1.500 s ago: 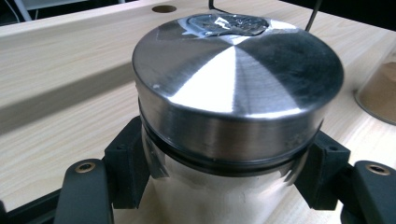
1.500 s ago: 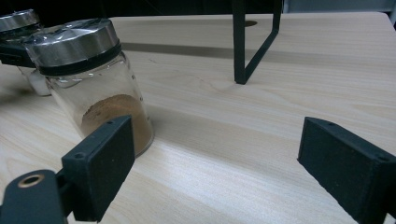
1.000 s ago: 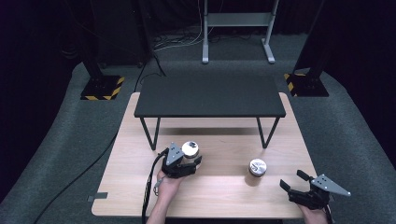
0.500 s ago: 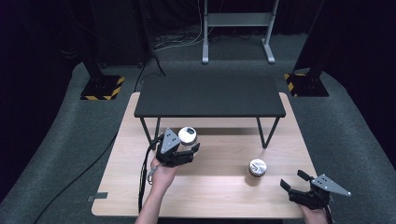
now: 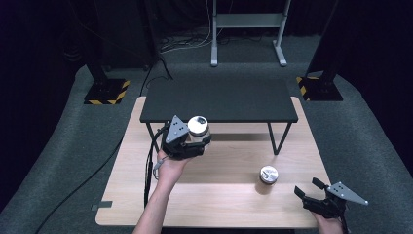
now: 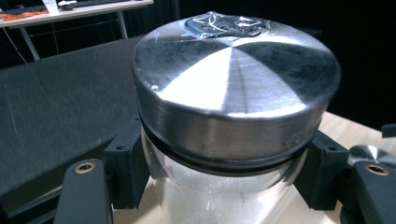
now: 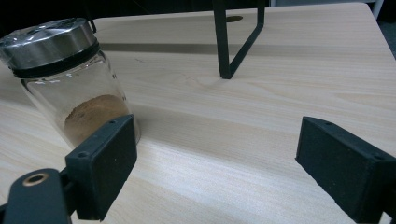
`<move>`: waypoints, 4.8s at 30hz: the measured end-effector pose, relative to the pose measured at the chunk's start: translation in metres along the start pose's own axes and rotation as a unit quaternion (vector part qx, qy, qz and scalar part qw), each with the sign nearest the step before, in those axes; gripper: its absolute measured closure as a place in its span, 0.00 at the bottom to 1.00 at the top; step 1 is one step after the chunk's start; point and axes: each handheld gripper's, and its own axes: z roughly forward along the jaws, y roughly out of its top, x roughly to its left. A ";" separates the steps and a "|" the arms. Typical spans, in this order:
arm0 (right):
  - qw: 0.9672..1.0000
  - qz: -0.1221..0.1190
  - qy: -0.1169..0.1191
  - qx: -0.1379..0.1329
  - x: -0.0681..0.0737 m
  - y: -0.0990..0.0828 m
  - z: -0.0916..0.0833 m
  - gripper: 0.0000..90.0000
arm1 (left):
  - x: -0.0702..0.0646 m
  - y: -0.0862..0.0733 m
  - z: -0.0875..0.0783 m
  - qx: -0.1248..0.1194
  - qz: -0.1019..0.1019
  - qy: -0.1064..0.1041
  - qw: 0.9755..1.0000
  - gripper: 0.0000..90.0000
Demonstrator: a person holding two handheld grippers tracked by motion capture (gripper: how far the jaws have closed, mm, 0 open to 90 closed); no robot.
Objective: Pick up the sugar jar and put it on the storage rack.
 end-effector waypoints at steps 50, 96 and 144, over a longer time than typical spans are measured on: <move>1.000 -0.007 0.018 0.005 0.002 0.002 0.004 0.13 | 0.017 0.056 0.029 0.010 0.000 0.068 0.998 0.19; 0.999 -0.025 0.023 0.018 0.001 0.007 0.009 0.11 | -0.018 -0.186 -0.070 0.069 0.012 0.102 0.992 0.17; 0.998 -0.035 0.034 0.037 -0.002 0.014 0.015 0.11 | -0.011 -0.181 -0.067 0.084 -0.009 0.093 0.992 0.16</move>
